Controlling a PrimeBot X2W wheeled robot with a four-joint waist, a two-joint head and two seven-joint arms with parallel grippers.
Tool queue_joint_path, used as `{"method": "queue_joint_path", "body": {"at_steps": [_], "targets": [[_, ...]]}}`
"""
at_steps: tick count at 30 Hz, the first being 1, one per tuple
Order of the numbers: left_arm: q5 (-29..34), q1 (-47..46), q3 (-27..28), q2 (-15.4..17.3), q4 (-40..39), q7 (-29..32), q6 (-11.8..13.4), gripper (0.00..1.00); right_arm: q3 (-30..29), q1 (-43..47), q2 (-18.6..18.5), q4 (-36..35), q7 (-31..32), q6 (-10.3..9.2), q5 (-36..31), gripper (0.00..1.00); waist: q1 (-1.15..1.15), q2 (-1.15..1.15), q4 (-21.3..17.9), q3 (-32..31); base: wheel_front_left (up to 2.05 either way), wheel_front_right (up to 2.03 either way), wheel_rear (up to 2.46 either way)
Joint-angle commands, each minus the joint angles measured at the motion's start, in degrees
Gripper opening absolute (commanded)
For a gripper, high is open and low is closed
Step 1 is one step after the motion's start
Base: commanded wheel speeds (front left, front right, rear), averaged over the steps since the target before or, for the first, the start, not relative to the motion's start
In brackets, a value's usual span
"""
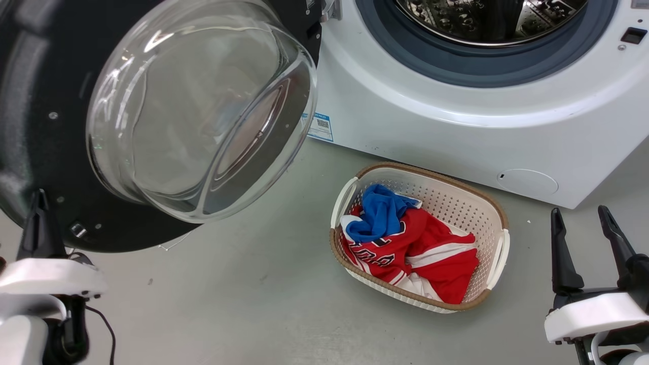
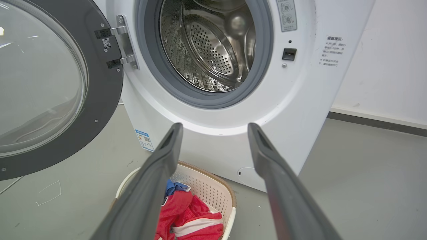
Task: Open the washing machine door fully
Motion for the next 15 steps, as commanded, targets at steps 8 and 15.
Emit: {"method": "queue_joint_path", "body": {"at_steps": [8, 15], "targets": [[0.82, -3.37, 2.04, 1.20, 6.49, -0.42, -3.32, 0.00, 0.92, -0.85, 0.05, 0.57, 0.13, -0.01, 0.49, 1.00, -0.01, 0.00, -1.04, -0.45, 0.00, 0.00, 0.00], [5.62, 1.84, 2.61, -1.43, 2.86, -0.35, -2.88, 0.00, 0.90, 0.92, 0.05, 3.21, -1.24, -0.01, 2.10, 1.00, -0.01, 0.00, -2.39, -4.03, 0.00, 0.00, 0.00]]}}
